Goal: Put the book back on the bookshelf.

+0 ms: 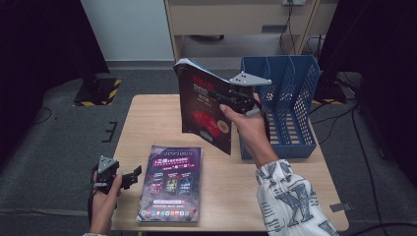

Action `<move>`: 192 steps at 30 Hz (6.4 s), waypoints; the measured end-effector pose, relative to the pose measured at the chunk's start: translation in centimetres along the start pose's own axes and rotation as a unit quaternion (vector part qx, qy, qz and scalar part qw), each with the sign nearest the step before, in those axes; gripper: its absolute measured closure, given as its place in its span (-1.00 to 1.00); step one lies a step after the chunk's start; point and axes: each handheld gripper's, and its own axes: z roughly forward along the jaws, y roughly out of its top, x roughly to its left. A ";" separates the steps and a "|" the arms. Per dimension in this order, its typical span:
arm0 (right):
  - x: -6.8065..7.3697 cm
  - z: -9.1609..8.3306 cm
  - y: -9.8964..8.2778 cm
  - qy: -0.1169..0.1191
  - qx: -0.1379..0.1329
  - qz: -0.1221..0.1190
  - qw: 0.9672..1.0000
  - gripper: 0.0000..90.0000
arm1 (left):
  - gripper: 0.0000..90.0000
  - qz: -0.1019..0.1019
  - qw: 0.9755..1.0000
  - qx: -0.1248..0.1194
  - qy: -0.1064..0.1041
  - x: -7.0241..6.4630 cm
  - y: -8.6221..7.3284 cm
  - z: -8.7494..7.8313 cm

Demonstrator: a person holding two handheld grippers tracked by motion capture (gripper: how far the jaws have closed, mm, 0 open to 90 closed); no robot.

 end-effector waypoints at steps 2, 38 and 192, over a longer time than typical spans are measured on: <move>-0.1 0.0 0.0 0.000 0.000 0.001 1.000 0.93 | -0.89 0.001 1.000 0.001 -0.001 0.0 0.0 0.0; -1.5 -2.3 1.6 -0.018 -0.018 0.008 1.000 0.93 | -0.89 0.004 1.000 0.009 0.001 0.0 -0.1 0.2; -10.7 -6.1 -6.1 -0.275 -0.065 0.061 0.957 0.93 | -0.89 0.033 0.999 -0.002 -0.003 -1.2 0.5 -0.1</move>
